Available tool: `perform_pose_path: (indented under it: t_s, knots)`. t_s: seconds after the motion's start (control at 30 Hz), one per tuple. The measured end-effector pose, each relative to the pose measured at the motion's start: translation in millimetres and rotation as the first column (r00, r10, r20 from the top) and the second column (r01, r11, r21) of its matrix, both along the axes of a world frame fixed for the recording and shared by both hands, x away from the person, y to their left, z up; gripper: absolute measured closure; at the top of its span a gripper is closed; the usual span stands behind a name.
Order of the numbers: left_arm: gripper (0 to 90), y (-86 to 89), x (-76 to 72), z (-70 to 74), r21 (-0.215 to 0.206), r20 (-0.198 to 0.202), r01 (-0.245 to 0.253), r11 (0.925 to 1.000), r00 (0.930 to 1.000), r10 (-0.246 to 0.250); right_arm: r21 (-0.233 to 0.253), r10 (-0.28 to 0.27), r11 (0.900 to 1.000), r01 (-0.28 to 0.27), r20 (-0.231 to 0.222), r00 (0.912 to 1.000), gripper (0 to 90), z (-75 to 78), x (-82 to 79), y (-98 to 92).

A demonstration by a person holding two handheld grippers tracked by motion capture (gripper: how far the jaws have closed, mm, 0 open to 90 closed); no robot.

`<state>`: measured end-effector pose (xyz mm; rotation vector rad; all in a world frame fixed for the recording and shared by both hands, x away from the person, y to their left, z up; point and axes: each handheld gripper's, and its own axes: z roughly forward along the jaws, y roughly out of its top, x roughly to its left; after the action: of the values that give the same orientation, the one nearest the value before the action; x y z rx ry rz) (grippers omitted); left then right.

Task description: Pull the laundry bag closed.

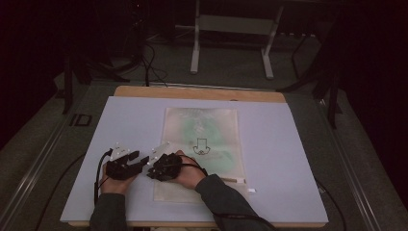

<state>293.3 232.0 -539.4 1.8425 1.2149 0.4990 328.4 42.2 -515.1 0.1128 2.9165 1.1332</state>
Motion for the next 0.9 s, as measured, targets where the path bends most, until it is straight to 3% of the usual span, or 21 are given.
perform_pose_path:
  t_s: [0.33, 0.9]
  knots:
    - [48.4, 0.2, 0.0, 0.0, -0.005, 0.001, -0.002, 1.0, 1.0, 0.002, 0.014, -0.004, 1.0, 0.004, 0.005, 1.0, 81.0, 6.5, -1.6, -11.8]
    - [48.4, 0.2, -0.1, -0.1, -0.006, 0.001, -0.003, 1.0, 1.0, 0.003, 0.01, -0.014, 1.0, 0.014, -0.03, 0.9995, 80.7, 0.7, 2.8, -28.0]
